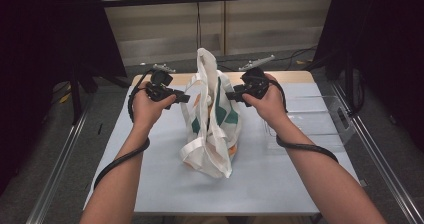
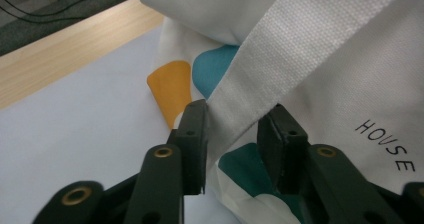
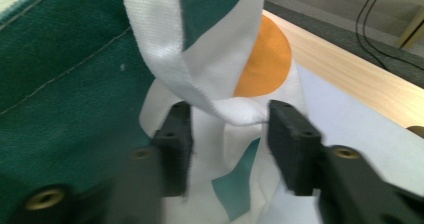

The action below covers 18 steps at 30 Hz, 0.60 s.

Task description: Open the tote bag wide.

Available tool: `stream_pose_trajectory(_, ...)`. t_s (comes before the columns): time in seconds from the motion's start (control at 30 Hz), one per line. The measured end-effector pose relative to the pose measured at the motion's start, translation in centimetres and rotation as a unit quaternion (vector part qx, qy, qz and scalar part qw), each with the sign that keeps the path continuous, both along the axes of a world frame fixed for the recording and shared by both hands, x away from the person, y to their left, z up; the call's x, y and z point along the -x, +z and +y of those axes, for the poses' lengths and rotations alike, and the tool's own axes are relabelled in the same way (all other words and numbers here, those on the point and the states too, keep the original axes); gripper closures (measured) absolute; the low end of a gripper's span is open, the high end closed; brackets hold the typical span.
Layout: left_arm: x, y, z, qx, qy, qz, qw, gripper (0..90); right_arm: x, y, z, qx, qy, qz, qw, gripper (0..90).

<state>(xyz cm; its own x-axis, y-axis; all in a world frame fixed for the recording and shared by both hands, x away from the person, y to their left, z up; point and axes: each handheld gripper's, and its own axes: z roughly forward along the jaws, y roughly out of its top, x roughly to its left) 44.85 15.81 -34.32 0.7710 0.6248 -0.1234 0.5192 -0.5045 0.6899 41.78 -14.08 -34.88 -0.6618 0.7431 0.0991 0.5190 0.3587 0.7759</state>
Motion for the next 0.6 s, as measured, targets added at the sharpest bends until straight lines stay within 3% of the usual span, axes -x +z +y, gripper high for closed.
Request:
stream_pose_trajectory(0.07,0.0,0.2,0.0,-0.009,-0.005,0.0,0.9999,75.7,0.0,0.0,-0.1,-0.001,0.0,0.0,1.0,70.2)
stream_pose_trajectory(0.13,0.0,0.3,0.1,-0.012,-0.006,0.004,0.9999,82.4,0.0,0.0,-0.1,-0.002,0.004,0.004,1.0,73.5)
stream_pose_trajectory(0.17,0.0,0.2,-0.1,-0.003,0.004,0.012,0.9999,82.4,-0.1,-0.1,-0.2,-0.005,0.007,0.005,1.0,77.8)
stream_pose_trajectory(0.2,0.0,0.4,0.2,-0.007,0.007,0.015,0.9998,87.3,0.0,0.0,-0.4,-0.008,0.0,0.008,0.9999,86.7)
stream_pose_trajectory(0.23,-0.1,0.5,0.5,-0.009,0.008,0.026,0.9996,87.6,0.0,-0.1,-0.6,-0.016,0.0,0.01,0.9998,88.6)
stream_pose_trajectory(0.37,-0.1,0.4,0.9,-0.008,0.019,0.028,0.9994,87.8,0.0,-0.2,-0.8,-0.018,0.0,0.014,0.9997,90.0)
stream_pose_trajectory(0.43,0.0,0.2,1.3,0.004,0.042,0.03,0.9987,87.9,0.1,-0.2,-0.9,-0.019,-0.003,0.017,0.9997,90.0)
stream_pose_trajectory(0.6,-0.2,-0.1,2.3,0.004,0.056,0.038,0.9977,88.0,-0.1,-0.7,-1.6,-0.016,-0.015,0.029,0.9993,90.0)
